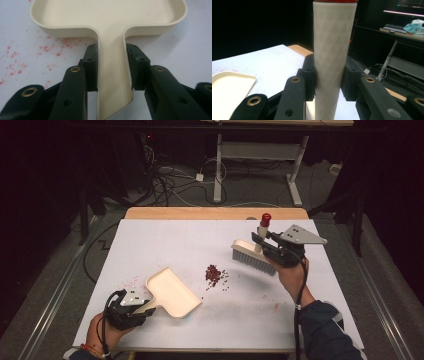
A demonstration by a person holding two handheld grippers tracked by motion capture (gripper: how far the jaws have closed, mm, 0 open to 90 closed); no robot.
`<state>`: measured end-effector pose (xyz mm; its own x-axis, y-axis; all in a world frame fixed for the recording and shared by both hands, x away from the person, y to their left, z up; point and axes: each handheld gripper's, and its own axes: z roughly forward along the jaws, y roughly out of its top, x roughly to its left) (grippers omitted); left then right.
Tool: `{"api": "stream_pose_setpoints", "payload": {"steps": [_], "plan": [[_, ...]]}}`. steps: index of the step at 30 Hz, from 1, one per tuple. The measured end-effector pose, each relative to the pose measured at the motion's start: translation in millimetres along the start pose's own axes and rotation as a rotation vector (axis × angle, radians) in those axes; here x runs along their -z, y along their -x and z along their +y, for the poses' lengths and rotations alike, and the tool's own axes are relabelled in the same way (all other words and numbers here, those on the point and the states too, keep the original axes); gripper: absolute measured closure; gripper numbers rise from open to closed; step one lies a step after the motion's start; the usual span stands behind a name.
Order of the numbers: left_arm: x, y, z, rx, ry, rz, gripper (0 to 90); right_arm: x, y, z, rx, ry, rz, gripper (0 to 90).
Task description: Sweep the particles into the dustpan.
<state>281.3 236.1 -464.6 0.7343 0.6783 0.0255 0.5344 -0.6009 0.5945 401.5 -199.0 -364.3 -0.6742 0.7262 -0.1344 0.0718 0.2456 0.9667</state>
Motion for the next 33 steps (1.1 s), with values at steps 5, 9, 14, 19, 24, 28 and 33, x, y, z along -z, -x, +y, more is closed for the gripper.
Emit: {"api": "stream_pose_setpoints", "payload": {"steps": [5, 9, 14, 19, 24, 28, 33], "plan": [[-2.1, 3.0, 1.1, -0.005, -0.007, -0.006, 63.7, -34.6, -2.4, -2.2, -0.013, -0.003, -0.031, 70.0], [-1.5, 5.1, 1.1, -0.026, -0.015, -0.007, 63.7, -57.8, -5.8, -8.7, -0.046, -0.018, -0.052, 70.1], [-4.4, 9.1, 2.9, -0.04, -0.027, -0.015, 63.7, -74.8, -14.0, -15.9, -0.038, -0.054, -0.055, 70.0], [-6.4, 13.8, 5.6, -0.044, -0.035, -0.009, 63.7, -76.1, -29.6, -17.6, -0.025, -0.053, -0.026, 70.1], [-8.1, 22.0, 10.3, -0.047, -0.046, -0.003, 63.7, -72.1, -48.0, -19.3, -0.023, -0.055, 0.025, 69.8], [-10.9, 27.8, 15.4, -0.057, -0.055, 0.001, 63.6, -68.1, -69.9, -18.2, 0.012, -0.075, 0.065, 69.4], [-14.1, 31.3, 21.3, -0.046, -0.054, -0.01, 63.6, -61.8, -82.3, -16.4, -0.005, -0.076, 0.1, 69.5]]}}
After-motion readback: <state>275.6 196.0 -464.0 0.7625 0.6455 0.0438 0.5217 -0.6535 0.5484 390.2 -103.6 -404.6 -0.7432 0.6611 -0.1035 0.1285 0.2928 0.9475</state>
